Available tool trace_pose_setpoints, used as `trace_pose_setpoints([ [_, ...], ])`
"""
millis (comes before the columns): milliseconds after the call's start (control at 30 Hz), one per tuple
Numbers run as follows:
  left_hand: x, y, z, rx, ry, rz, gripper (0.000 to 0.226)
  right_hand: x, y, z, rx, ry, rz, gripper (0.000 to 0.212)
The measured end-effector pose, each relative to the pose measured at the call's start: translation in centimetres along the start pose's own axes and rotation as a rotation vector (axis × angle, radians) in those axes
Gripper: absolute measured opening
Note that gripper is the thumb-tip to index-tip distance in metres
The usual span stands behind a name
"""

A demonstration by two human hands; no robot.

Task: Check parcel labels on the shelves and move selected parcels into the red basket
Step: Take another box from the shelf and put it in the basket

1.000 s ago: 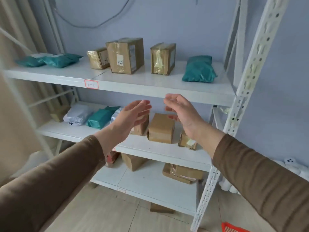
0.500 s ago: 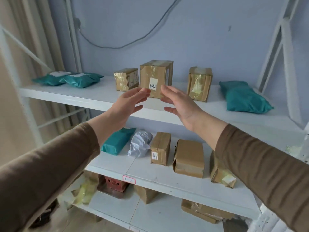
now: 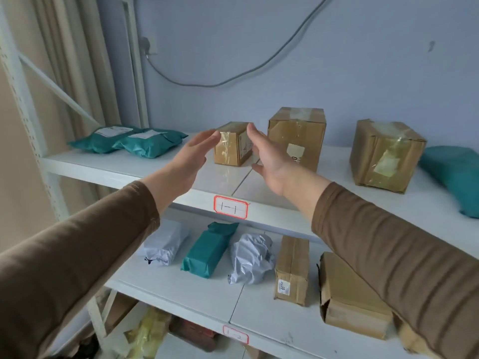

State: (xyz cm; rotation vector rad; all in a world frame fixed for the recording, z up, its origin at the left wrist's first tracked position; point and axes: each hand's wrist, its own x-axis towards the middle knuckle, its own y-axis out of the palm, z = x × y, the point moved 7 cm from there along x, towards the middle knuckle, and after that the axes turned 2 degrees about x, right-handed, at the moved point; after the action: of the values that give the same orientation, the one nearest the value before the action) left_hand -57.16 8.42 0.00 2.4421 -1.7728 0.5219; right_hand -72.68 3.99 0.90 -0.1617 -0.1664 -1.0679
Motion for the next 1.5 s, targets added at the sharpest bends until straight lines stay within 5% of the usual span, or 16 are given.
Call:
trace_pose_setpoints([
  [567, 20.8, -3.2, 9.4, -0.189, -0.319, 0.257, 0.097, 16.2, 2.7, -4.8, 0.012, 0.239, -0.473, 0.086],
  [833, 18.3, -2.5, 8.7, -0.318, -0.254, 0.341, 0.03, 16.3, 3.1, -7.2, 0.067, 0.191, -0.515, 0.077],
  [967, 14.2, -3.1, 7.2, -0.404, -0.148, 0.286, 0.039, 12.2, 4.7, -6.1, 0.055, 0.088, -0.464, 0.098],
  [1267, -1.1, -2.6, 3.8, -0.527, 0.028, 0.338, 0.049, -5.1, 6.2, -2.1, 0.059, -0.172, -0.438, 0.015],
  [1367, -5.9, -2.3, 3.2, -0.579, 0.007, 0.361, 0.056, -10.0, 5.9, -1.3, -0.154, -0.231, -0.485, 0.046],
  [1500, -10.6, -0.9, 4.1, -0.665, -0.211, 0.398, 0.06, -15.2, 6.7, 0.5, -0.769, -0.324, -0.575, 0.091],
])
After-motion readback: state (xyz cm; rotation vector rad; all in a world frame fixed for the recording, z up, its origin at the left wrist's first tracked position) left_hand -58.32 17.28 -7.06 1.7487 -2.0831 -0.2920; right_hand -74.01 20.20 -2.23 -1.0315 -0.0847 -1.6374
